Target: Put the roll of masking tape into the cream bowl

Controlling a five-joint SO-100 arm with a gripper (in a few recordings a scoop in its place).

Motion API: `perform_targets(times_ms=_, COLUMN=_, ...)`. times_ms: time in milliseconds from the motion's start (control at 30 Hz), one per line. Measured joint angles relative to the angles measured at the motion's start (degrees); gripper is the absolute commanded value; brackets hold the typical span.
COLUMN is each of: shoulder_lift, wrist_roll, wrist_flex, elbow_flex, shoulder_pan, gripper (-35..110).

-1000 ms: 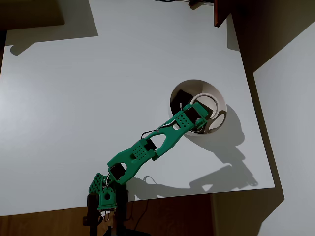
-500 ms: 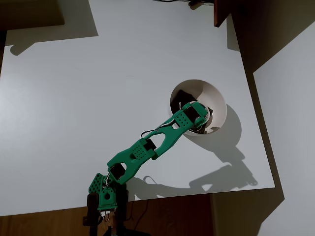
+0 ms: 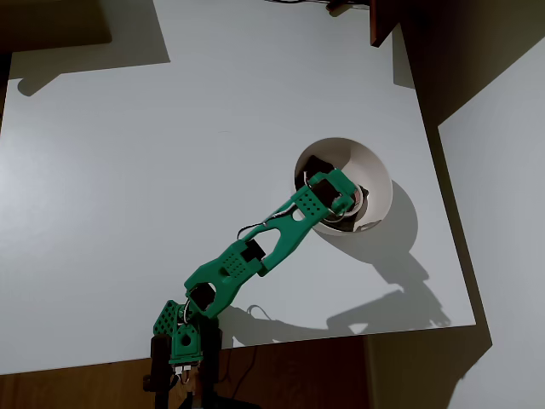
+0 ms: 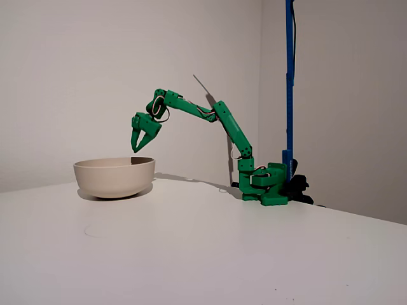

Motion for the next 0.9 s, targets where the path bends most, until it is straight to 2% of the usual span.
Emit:
perform_targets(times_ms=200, shoulder_lift=11.6, wrist_roll=1.8, wrist_flex=8.2, elbow_flex=0.0, shoulder_pan=-7.6, gripper=-8)
perform_targets(times_ms=467, shoulder_lift=30.4, wrist_roll=1.7, wrist_flex=22.1, elbow_flex=-0.1, shoulder_pan=-23.8, gripper=-8)
perform_targets(times_ms=600, shoulder_lift=39.3, wrist_roll=1.1, wrist_flex=25.0, elbow_flex=0.8, shoulder_pan=-32.0, gripper=-8)
perform_targets(times_ms=900, shoulder_lift=69.6, wrist_roll=-2.3, wrist_flex=20.6, elbow_flex=33.1, shoulder_pan=-46.8, gripper=-8)
